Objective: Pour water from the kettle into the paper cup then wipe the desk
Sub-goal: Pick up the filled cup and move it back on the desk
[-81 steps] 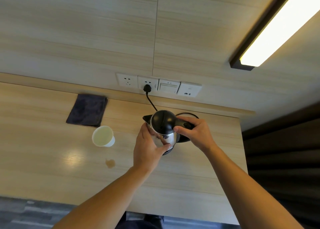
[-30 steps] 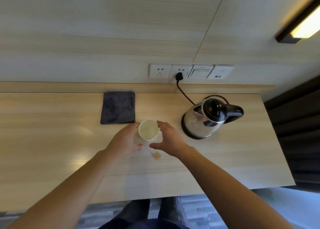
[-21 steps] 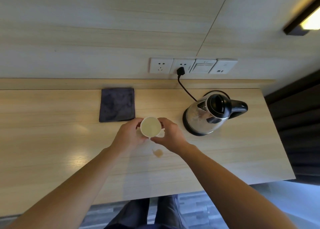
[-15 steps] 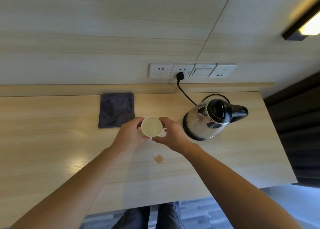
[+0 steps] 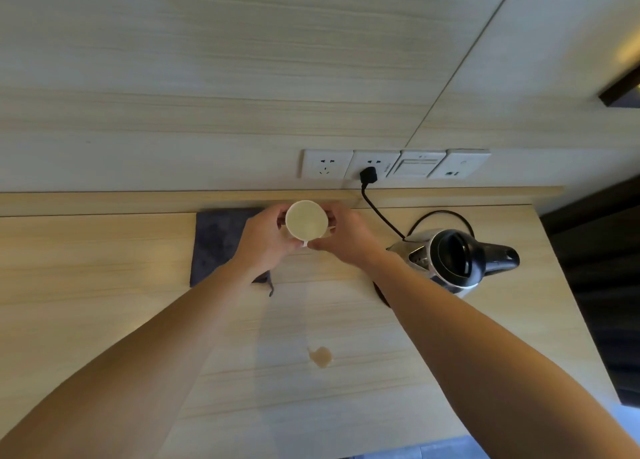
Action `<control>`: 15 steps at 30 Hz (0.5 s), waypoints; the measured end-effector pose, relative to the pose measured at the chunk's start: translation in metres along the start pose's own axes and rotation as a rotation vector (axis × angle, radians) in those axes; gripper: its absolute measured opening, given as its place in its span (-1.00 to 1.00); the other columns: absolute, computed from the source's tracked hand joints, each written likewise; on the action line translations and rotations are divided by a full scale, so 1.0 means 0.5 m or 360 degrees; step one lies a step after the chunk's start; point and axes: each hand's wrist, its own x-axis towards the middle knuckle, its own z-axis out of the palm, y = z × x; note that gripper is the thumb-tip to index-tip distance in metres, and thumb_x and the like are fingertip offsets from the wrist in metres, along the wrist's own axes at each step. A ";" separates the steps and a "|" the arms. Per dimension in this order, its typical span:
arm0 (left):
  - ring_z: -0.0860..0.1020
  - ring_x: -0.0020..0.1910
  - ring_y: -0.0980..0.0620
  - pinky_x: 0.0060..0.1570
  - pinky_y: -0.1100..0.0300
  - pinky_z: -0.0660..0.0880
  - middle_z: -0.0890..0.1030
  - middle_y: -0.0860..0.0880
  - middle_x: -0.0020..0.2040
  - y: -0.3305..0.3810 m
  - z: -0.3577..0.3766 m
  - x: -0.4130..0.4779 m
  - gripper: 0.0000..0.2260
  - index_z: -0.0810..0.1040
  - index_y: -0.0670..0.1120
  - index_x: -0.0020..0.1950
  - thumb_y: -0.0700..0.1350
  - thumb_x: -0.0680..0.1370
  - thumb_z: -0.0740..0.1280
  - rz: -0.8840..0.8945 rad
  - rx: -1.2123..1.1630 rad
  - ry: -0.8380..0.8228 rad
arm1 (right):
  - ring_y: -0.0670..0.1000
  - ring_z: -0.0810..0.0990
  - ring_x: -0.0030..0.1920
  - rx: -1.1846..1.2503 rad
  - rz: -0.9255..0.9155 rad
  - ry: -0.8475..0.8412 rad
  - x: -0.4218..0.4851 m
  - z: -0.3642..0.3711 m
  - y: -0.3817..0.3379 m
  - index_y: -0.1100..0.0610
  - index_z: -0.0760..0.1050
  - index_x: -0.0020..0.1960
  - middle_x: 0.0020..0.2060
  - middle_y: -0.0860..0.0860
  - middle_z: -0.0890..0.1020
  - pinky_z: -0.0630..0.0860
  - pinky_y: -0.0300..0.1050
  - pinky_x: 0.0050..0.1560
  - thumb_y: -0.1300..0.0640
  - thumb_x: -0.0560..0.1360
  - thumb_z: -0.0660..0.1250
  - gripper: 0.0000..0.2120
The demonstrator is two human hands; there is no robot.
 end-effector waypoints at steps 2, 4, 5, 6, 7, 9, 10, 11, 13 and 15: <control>0.60 0.14 0.11 0.17 0.21 0.50 0.70 0.02 0.22 -0.006 0.004 0.014 -0.37 0.59 -0.06 0.35 -0.12 0.31 0.69 -0.0013 -0.0005 0.0004 | 0.06 0.61 0.22 0.0014 0.0012 -0.0022 0.015 0.000 -0.001 0.11 0.45 0.44 0.25 0.03 0.64 0.57 0.08 0.27 0.19 0.32 0.68 -0.25; 0.63 0.17 0.07 0.19 0.19 0.52 0.70 0.03 0.22 -0.010 0.006 0.022 -0.38 0.60 -0.04 0.35 -0.12 0.32 0.69 -0.0046 -0.0034 0.0003 | 0.06 0.60 0.21 0.0013 0.0031 -0.0037 0.026 0.001 -0.001 0.09 0.46 0.43 0.24 0.02 0.65 0.57 0.07 0.26 0.19 0.32 0.68 -0.26; 0.63 0.17 0.07 0.19 0.19 0.53 0.70 0.04 0.21 -0.012 0.006 0.025 -0.38 0.60 -0.04 0.35 -0.12 0.32 0.68 -0.0060 -0.0045 0.0003 | 0.06 0.61 0.21 0.0017 0.0040 -0.0043 0.030 0.001 -0.001 0.09 0.46 0.42 0.23 0.02 0.65 0.57 0.06 0.26 0.19 0.32 0.68 -0.27; 0.62 0.16 0.09 0.19 0.19 0.53 0.70 0.05 0.20 -0.013 0.006 0.026 -0.39 0.60 -0.03 0.34 -0.13 0.32 0.68 -0.0069 -0.0054 0.0002 | 0.05 0.61 0.21 0.0024 0.0054 -0.0048 0.033 0.002 0.000 0.09 0.46 0.41 0.23 0.02 0.65 0.57 0.05 0.25 0.20 0.32 0.68 -0.27; 0.62 0.15 0.10 0.19 0.19 0.53 0.69 0.06 0.19 -0.014 0.006 0.026 -0.39 0.60 -0.03 0.34 -0.13 0.32 0.68 -0.0070 -0.0065 0.0000 | 0.05 0.61 0.21 0.0041 0.0069 -0.0053 0.036 0.002 0.000 0.09 0.46 0.40 0.23 0.02 0.64 0.57 0.03 0.25 0.21 0.31 0.68 -0.27; 0.61 0.16 0.10 0.22 0.17 0.54 0.69 0.06 0.20 -0.015 0.007 0.025 -0.40 0.59 -0.04 0.35 -0.15 0.33 0.67 -0.0065 -0.0090 -0.0003 | 0.04 0.61 0.21 0.0076 0.0092 -0.0058 0.037 0.003 0.002 0.11 0.45 0.40 0.24 0.03 0.64 0.57 -0.01 0.24 0.22 0.31 0.68 -0.27; 0.62 0.18 0.08 0.25 0.14 0.55 0.69 0.05 0.21 -0.016 0.007 0.023 -0.40 0.59 -0.04 0.35 -0.16 0.34 0.67 -0.0066 -0.0102 -0.0003 | 0.03 0.61 0.21 0.0093 0.0097 -0.0064 0.035 0.003 0.002 0.11 0.45 0.41 0.26 0.03 0.63 0.56 -0.04 0.23 0.23 0.32 0.68 -0.27; 0.62 0.20 0.07 0.28 0.11 0.56 0.69 0.05 0.22 -0.018 0.008 0.021 -0.40 0.59 -0.04 0.35 -0.16 0.34 0.66 -0.0070 -0.0119 -0.0005 | 0.02 0.60 0.22 0.0111 0.0098 -0.0070 0.032 0.003 0.003 0.11 0.43 0.42 0.28 0.04 0.62 0.56 -0.04 0.24 0.24 0.33 0.67 -0.26; 0.63 0.22 0.06 0.33 0.03 0.56 0.69 0.05 0.22 -0.023 0.007 0.018 -0.40 0.59 -0.03 0.36 -0.17 0.34 0.66 -0.0096 -0.0164 -0.0029 | 0.01 0.58 0.26 0.0119 0.0101 -0.0085 0.024 0.002 0.001 0.12 0.39 0.47 0.33 0.05 0.59 0.55 -0.02 0.29 0.27 0.35 0.64 -0.23; 0.62 0.25 0.05 0.37 0.01 0.54 0.68 0.04 0.24 -0.030 -0.001 0.006 -0.41 0.57 -0.04 0.36 -0.18 0.36 0.65 -0.0152 -0.0241 -0.0046 | 0.05 0.53 0.34 0.0060 0.0099 -0.0101 0.013 0.005 -0.003 0.11 0.30 0.54 0.39 0.06 0.53 0.50 -0.03 0.35 0.33 0.39 0.58 -0.19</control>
